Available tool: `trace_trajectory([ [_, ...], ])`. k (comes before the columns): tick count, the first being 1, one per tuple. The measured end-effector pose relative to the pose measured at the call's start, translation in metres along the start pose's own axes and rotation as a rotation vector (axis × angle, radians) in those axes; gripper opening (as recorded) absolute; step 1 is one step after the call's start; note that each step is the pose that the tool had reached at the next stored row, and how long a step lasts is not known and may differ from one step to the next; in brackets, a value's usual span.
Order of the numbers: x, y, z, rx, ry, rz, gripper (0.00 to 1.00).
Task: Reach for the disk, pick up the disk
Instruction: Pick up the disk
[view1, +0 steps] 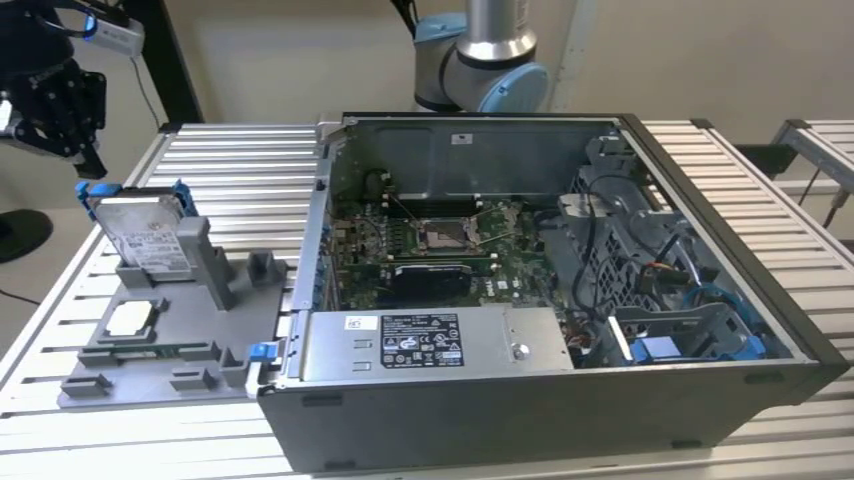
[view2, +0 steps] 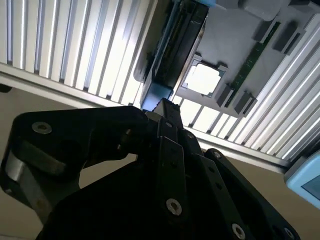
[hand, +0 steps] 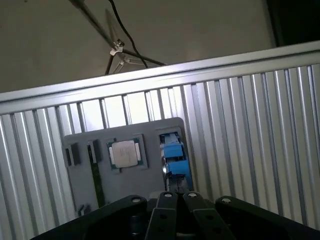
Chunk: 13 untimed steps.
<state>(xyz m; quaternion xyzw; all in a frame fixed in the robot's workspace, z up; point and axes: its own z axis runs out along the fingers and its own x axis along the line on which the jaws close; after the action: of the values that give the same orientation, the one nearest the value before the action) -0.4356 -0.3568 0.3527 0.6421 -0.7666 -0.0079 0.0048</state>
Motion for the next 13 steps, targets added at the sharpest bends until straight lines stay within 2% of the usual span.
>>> trace_trajectory([
  [13, 0.0, -0.0004, 0.0001, -0.0001, 0.0002, -0.004, 0.0],
])
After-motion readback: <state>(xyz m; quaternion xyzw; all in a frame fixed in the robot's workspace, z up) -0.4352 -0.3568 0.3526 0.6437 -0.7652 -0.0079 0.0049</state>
